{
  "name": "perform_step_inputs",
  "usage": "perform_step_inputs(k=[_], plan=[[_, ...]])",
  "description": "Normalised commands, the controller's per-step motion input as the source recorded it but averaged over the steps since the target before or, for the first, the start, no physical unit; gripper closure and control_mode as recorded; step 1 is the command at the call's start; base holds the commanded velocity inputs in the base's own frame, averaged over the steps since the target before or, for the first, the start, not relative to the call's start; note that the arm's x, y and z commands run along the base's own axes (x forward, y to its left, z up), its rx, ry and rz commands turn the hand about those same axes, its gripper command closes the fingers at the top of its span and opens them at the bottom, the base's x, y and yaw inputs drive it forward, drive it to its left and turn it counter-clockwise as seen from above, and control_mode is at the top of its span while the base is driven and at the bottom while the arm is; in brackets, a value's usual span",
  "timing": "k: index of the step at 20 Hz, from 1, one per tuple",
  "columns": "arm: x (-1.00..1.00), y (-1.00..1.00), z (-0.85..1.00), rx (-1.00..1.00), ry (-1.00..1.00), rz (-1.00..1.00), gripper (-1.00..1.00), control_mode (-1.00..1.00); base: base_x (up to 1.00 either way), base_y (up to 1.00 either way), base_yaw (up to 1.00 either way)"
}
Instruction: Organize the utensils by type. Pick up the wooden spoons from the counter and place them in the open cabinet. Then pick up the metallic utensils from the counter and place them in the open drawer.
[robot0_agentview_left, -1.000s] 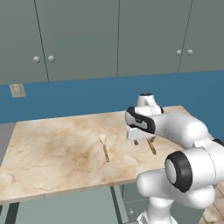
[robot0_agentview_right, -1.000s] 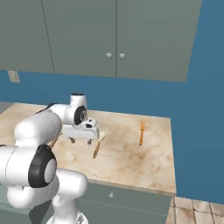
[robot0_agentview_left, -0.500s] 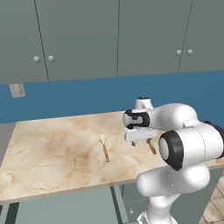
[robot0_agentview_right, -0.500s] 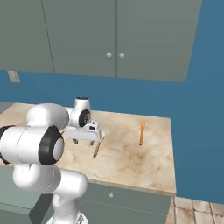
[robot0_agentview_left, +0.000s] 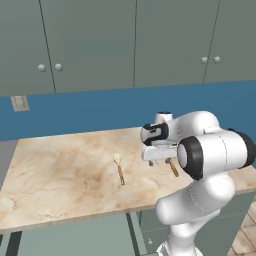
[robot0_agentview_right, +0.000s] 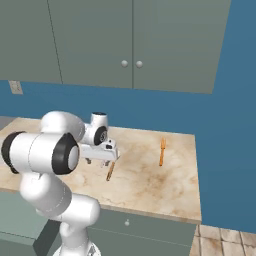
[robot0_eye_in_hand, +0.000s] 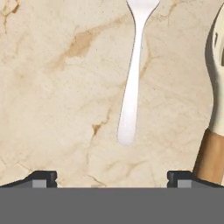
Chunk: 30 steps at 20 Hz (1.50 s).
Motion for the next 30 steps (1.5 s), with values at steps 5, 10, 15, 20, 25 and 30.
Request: perform_step_inputs(k=[5,10,15,20,25,30], plan=[[0.16,0.0,-0.18,0.0,0.0,0.03,-1.0,-1.0,0.0,0.0,0.0],[0.23,0.0,-0.07,0.01,0.0,0.02,-1.0,-1.0,0.0,0.0,0.0],[0.26,0.0,-0.15,0.01,-0.01,0.01,-1.0,-1.0,0.0,0.0,0.0],[0.12,0.0,-0.29,0.01,-0.04,0.0,-1.0,-1.0,0.0,0.0,0.0],[0.12,0.0,-0.28,0.01,-0.06,0.0,-1.0,-1.0,0.0,0.0,0.0],[0.0,0.0,-0.45,0.0,-0.08,0.01,-1.0,-1.0,0.0,0.0,0.0]])
